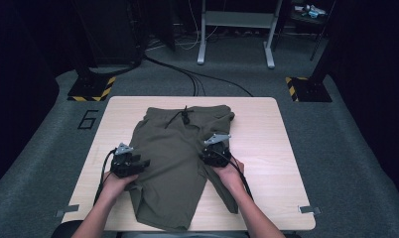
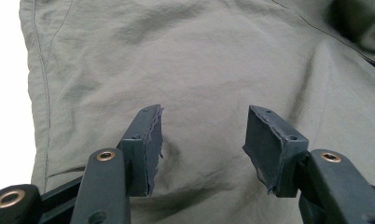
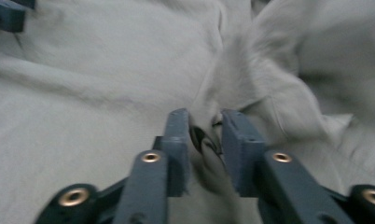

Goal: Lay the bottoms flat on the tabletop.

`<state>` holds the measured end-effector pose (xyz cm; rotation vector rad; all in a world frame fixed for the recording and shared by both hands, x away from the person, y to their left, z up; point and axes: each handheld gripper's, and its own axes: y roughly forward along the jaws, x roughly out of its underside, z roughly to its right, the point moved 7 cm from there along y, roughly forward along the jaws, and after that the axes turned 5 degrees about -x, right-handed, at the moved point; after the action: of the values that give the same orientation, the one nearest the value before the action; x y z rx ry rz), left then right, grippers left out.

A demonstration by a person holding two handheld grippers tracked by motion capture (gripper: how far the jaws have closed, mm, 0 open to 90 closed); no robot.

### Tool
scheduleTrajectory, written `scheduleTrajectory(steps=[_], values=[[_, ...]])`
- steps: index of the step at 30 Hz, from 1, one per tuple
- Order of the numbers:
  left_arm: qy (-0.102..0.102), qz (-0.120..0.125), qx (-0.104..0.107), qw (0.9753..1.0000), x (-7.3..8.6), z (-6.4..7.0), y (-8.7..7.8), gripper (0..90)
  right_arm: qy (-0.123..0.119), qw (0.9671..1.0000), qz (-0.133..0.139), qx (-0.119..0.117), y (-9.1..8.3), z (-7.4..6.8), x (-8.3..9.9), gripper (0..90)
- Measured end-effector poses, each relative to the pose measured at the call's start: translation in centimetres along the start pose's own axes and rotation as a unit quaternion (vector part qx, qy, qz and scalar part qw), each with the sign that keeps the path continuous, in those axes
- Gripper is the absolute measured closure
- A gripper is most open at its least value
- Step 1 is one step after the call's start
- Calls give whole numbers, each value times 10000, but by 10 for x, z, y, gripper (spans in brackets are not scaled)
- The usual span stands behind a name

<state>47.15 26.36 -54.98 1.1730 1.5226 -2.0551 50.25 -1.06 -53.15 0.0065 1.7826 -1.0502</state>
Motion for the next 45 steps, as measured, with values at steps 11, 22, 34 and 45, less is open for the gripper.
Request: scheduleTrajectory(steps=[11, 22, 34, 45], values=[[53, -19, -2, 10000, 0, 2, 3, 457, 196, 9984, 401, 351, -43, 36, -15, 617], [-4, 25, 4, 10000, 0, 0, 1, 457, 577, 9966, 165, 560, -29, 74, 14, 555], [37, -39, 31, 10000, 0, 3, 4, 457, 762, 9941, 140, 757, -28, 99, 26, 520], [22, 0, 16, 10000, 0, 2, 3, 457, 571, 9965, 153, 592, -14, 80, 10, 516]])
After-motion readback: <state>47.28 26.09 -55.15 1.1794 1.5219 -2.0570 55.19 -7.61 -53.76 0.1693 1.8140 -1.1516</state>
